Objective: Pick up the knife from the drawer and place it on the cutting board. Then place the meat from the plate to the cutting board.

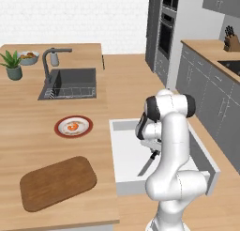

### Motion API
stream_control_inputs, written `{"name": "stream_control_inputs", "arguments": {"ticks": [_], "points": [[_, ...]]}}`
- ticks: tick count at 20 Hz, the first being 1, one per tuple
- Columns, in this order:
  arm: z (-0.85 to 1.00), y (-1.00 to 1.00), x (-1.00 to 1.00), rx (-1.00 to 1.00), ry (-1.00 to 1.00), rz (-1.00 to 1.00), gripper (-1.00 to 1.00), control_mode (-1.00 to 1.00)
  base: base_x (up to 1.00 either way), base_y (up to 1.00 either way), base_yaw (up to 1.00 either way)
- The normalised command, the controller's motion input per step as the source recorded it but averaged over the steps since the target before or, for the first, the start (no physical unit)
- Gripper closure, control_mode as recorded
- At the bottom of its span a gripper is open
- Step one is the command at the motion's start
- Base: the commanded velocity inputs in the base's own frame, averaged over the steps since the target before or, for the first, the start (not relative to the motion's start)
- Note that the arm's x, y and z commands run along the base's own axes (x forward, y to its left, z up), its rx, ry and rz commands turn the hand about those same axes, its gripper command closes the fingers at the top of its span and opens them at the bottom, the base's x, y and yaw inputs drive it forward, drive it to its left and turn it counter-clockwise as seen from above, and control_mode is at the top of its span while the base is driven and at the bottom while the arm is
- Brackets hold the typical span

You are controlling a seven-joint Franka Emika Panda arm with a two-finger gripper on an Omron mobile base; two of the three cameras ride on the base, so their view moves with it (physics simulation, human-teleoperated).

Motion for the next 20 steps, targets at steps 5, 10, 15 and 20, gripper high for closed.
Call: {"name": "stream_control_inputs", "arguments": {"ticks": [5, 10, 15, 20], "points": [[-0.21, -0.38, -0.14, 0.01, -0.11, 0.0, 1.0, -1.0, 0.0, 0.0, 0.0], [0.75, -0.17, -0.09, 0.2, -0.39, -0.13, 1.0, -1.0, 0.0, 0.0, 0.0], [1.0, -0.21, -0.05, 0.05, -0.19, -0.17, 1.0, -1.0, 0.0, 0.0, 0.0], [1.0, -0.47, -0.23, 0.02, -0.13, -0.17, 1.0, -1.0, 0.0, 0.0, 0.0]]}}
